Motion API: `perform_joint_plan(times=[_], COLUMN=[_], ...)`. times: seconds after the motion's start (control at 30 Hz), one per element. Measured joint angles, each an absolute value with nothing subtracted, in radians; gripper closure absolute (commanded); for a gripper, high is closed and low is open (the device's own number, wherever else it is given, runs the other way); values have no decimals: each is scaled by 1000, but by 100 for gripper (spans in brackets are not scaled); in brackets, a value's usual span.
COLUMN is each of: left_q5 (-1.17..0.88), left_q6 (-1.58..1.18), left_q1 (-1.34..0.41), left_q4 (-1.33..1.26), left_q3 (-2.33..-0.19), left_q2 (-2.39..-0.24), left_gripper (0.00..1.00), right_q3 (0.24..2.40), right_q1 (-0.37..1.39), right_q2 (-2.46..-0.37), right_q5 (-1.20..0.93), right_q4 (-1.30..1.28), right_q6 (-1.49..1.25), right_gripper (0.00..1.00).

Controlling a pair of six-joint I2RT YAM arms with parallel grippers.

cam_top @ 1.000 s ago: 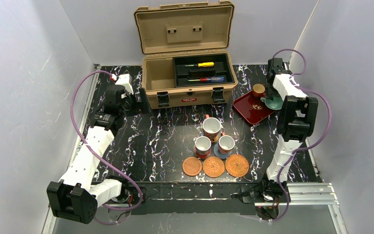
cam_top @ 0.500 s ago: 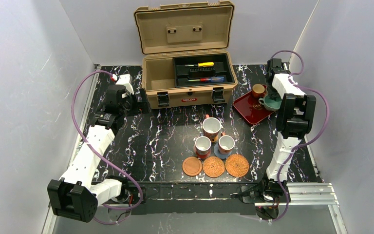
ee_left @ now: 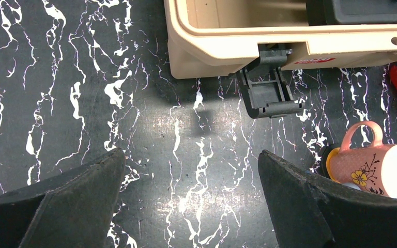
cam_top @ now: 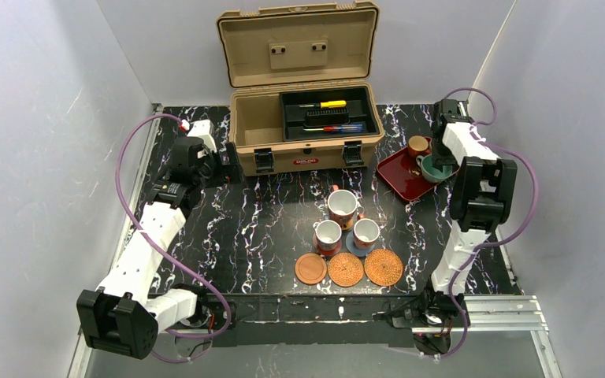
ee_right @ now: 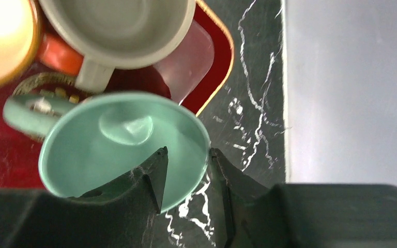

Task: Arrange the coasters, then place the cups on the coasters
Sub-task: Pick up the cup from the tray.

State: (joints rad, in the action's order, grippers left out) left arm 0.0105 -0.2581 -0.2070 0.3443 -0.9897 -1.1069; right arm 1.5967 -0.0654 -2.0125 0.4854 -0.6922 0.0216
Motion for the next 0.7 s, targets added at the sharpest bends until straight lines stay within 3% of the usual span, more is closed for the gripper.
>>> perform_joint_plan(times=[0.37,0.7], left_q5=[-12,-20], left_q6=[-262,-264], left_q1=[-207,-207], left_q4=[344,344], left_q3=[-990,-990], left_q2=[-1107,-1106], left_gripper=[1,1], right_q3=[1537,1508], right_q1=[-63,-22], right_q2=[-1833,-1792], right_q5=[315,243], right_q4=[-737,-725], right_q6=[-65,0], right_gripper=[39,37])
